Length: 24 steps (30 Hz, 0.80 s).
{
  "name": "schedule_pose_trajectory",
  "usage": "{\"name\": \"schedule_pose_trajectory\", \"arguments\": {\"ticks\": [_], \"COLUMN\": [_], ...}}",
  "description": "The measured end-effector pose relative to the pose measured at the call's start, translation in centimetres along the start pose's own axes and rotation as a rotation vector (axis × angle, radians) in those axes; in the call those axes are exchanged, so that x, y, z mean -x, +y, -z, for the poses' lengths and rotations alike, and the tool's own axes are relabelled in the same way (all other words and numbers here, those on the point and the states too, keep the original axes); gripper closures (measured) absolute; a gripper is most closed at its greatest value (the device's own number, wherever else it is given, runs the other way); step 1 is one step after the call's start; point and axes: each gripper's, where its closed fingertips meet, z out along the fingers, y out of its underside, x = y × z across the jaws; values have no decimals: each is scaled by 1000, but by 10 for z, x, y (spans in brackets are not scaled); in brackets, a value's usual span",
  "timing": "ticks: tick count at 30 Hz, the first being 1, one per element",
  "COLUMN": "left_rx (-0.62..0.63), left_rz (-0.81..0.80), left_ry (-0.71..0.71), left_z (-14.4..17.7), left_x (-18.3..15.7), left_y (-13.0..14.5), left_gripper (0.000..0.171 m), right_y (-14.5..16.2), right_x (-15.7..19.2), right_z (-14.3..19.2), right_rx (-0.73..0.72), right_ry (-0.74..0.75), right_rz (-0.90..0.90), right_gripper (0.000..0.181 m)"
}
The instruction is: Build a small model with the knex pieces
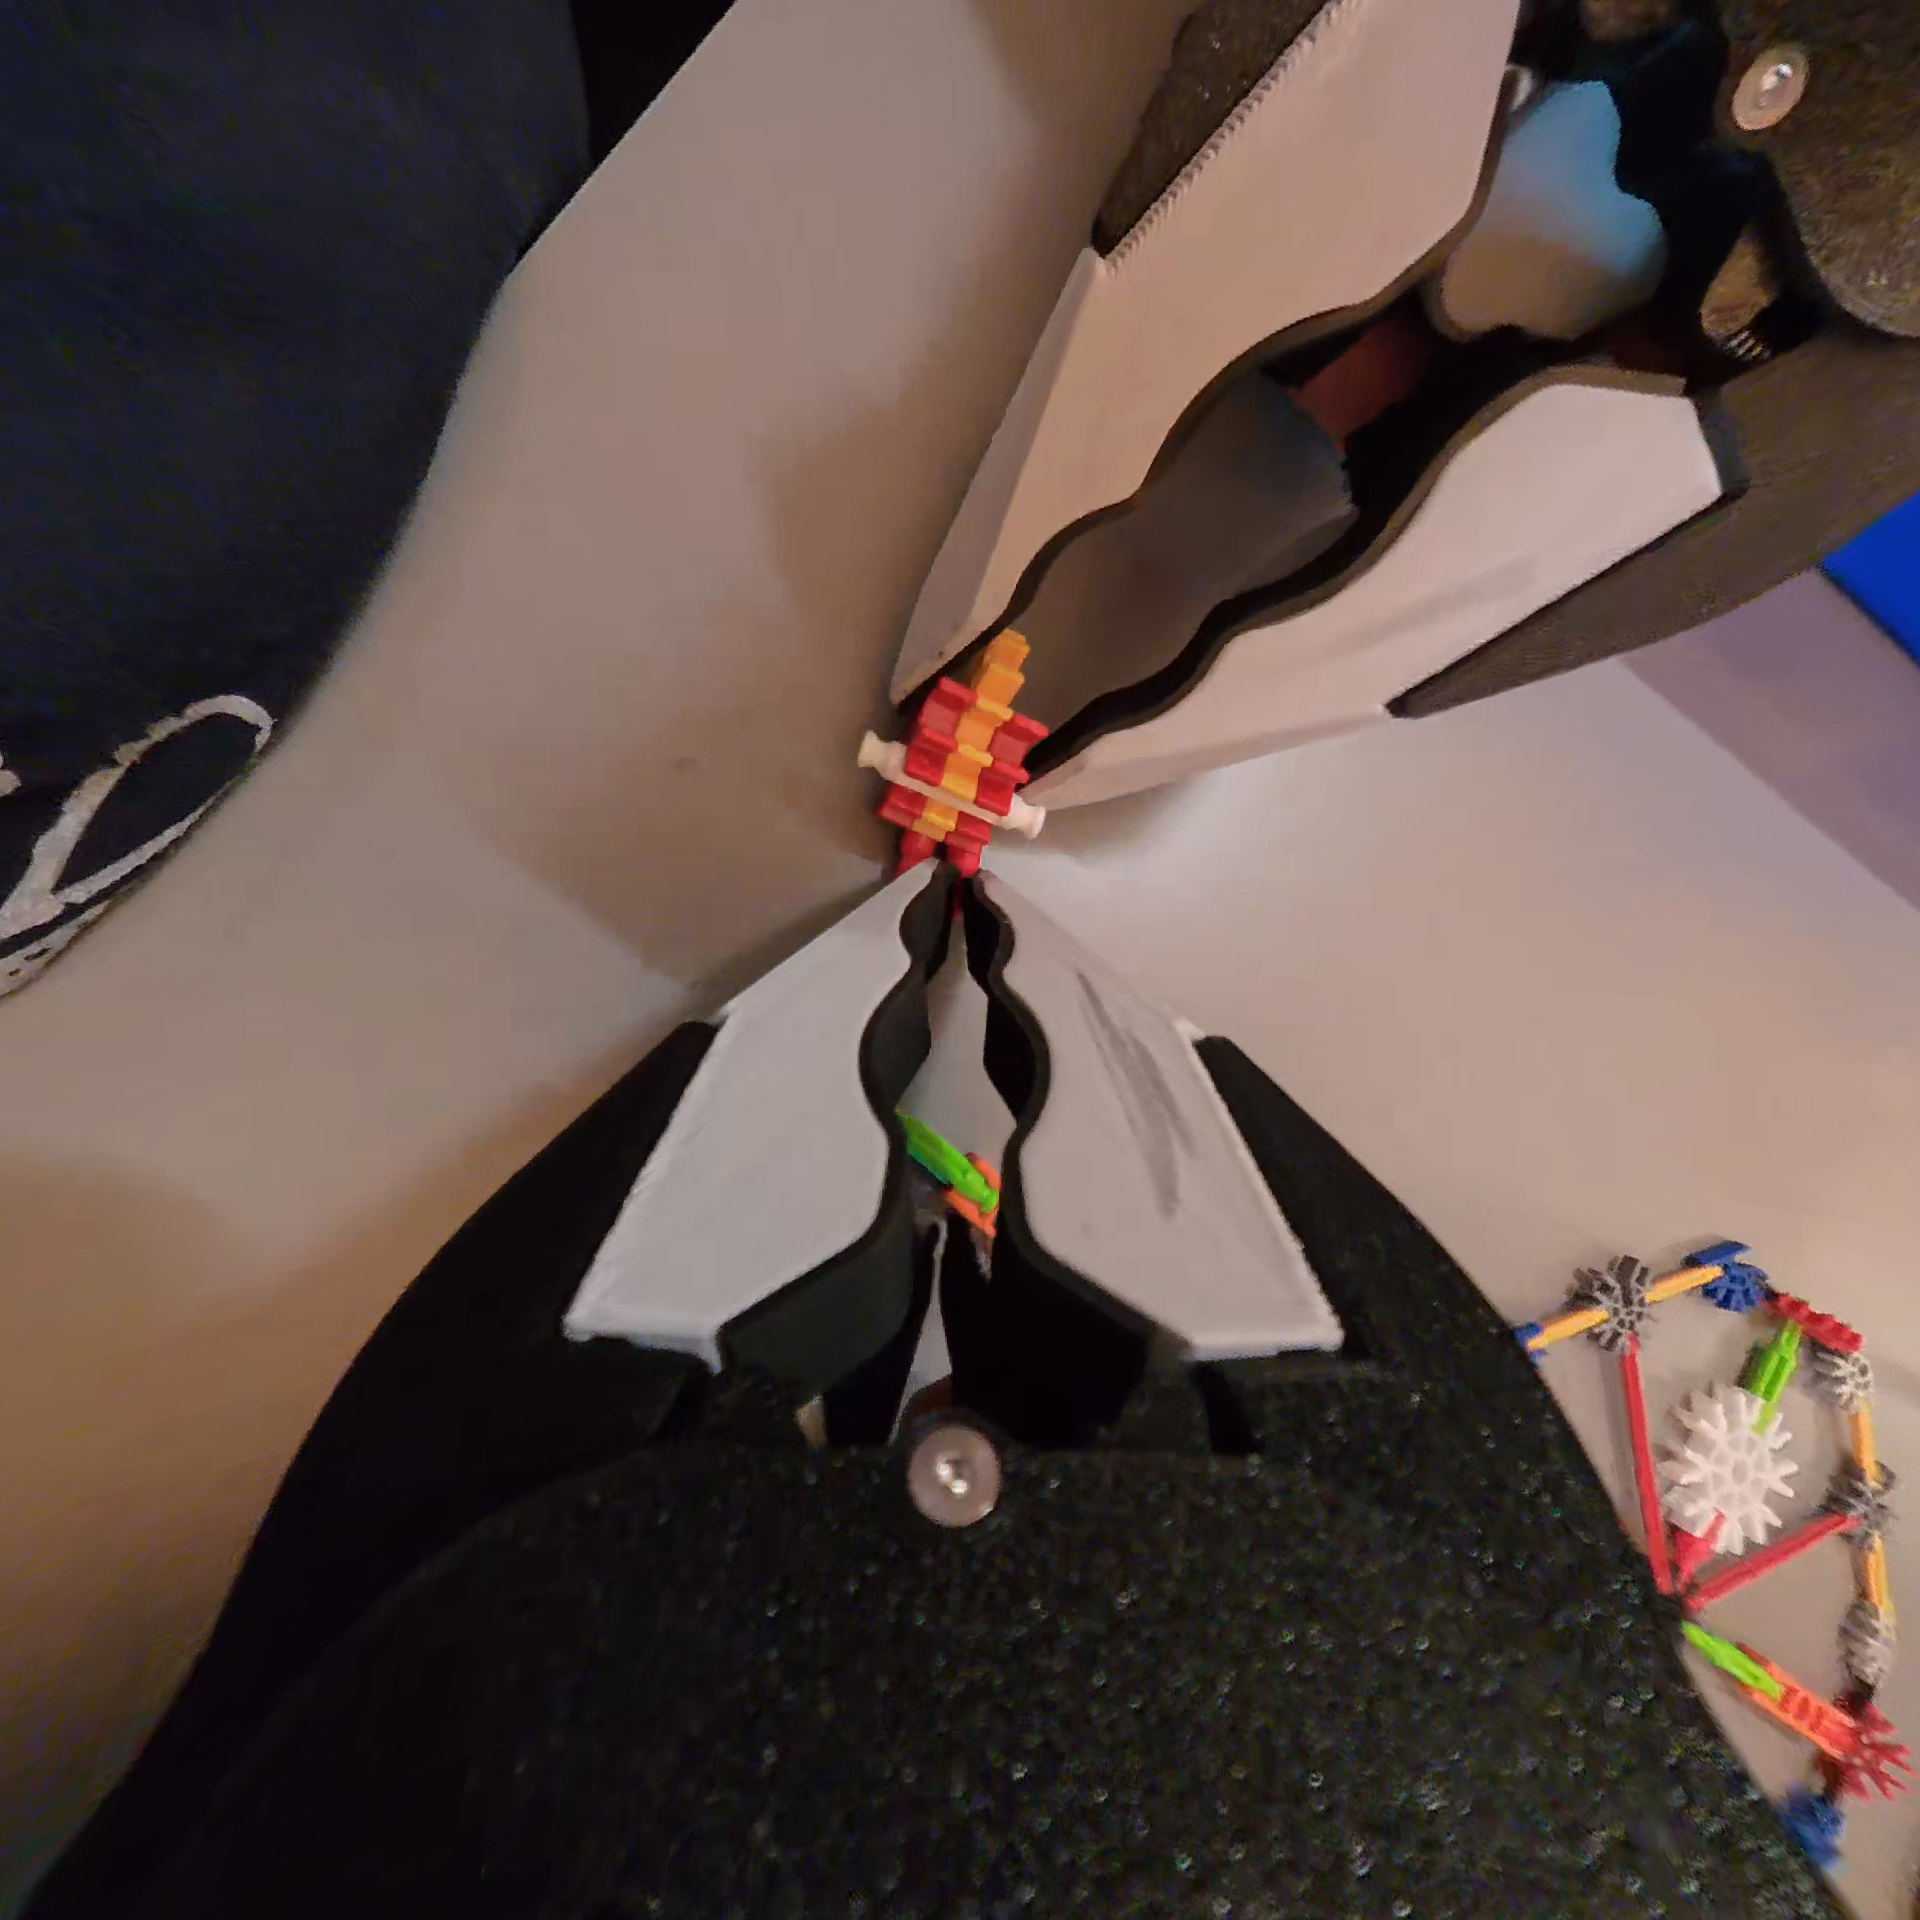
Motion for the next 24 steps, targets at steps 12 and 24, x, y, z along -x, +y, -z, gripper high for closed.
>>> {"name": "schedule_pose_trajectory", "arguments": {"ticks": [12,24], "left_rx": [-23,87], "left_rz": [139,263], "left_ry": [-745,-1051], "left_z": [18,15], "left_x": [6,16], "left_y": [3,6], "left_gripper": [116,135], "right_y": [-1,-2], "right_x": [-1,-8], "right_z": [0,-1], "right_rx": [-86,-115], "right_ry": [-37,-23], "right_rz": [-359,-637], "right_gripper": [181,181]}}
